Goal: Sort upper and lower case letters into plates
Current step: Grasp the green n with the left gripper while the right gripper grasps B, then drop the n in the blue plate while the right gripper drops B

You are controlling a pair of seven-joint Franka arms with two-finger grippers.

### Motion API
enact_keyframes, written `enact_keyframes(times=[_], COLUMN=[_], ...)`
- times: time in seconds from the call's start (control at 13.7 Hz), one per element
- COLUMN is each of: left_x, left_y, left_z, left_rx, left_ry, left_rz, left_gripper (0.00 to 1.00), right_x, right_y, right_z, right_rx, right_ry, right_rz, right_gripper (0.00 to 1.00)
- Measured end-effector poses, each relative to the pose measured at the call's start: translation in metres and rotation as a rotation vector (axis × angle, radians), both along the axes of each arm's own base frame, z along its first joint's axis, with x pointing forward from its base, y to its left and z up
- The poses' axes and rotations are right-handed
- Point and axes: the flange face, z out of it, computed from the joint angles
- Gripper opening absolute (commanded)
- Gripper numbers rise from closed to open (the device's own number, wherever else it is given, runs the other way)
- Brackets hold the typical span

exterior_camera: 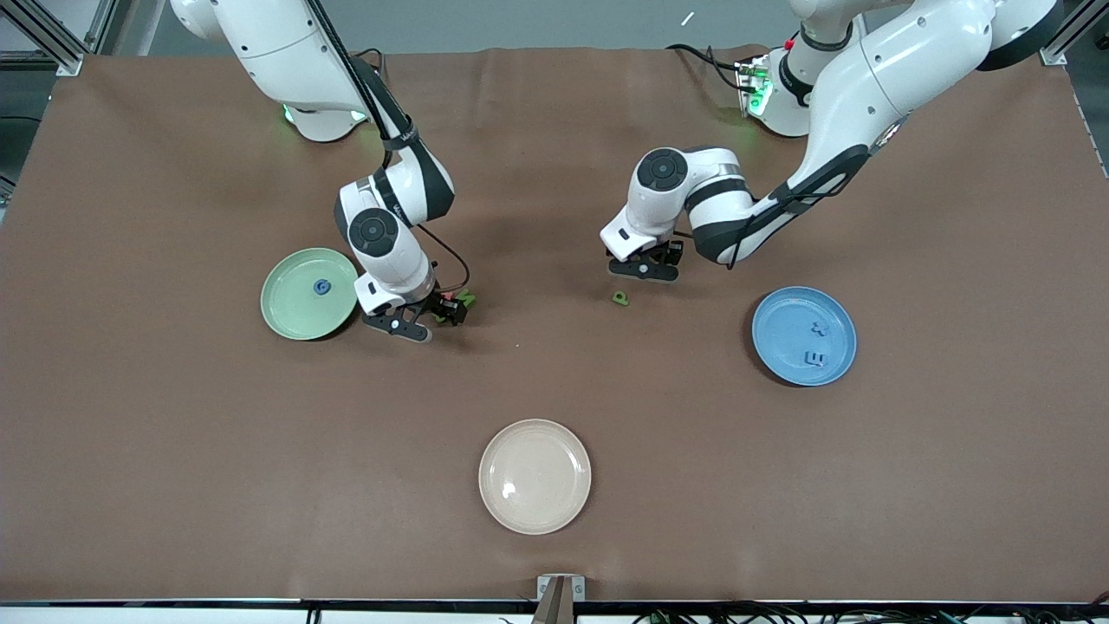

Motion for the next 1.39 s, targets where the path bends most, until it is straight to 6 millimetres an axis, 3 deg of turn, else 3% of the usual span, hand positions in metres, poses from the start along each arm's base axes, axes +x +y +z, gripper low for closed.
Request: enact_keyframes(times=[0.15, 0.36, 0.51, 0.73, 0.8, 1.17, 1.39], left_x=[-0.004, -0.010, -0.010, -0.011, -0.011, -0.011, 0.001], left_y=[0.001, 0.002, 0.001, 0.000, -0.001, -0.002, 0.011], left_z=[-0.002, -0.006, -0.005, -0.003, -0.002, -0.001, 0.003], left_rx=[0.004, 0.010, 0.006, 0.001, 0.000, -0.004, 0.037], left_ry=[0.006, 0.014, 0.014, 0.011, 0.009, 0.007, -0.010], left_rz=[-0.005, 0.008, 0.008, 0.006, 0.005, 0.010, 0.033], left_gripper=[0.69, 0.59, 0.51, 0.31, 0.27, 0.11, 0.08], right_x=[0.000, -0.004, -0.006, -0.005, -0.005, -0.002, 0.022], right_y=[0.000, 0.004, 0.008, 0.013, 0.013, 0.002, -0.051], right_z=[-0.001, -0.003, -0.003, 0.002, 0.004, 0.006, 0.046], right_rx=[-0.001, -0.004, -0.005, 0.002, 0.001, -0.023, -0.024], right_ry=[0.002, 0.007, 0.007, -0.002, 0.001, 0.046, 0.110], right_rz=[0.000, 0.009, 0.018, 0.023, 0.024, 0.048, 0.133], right_gripper=[0.86, 0.68, 0.49, 0.10, 0.02, 0.00, 0.00])
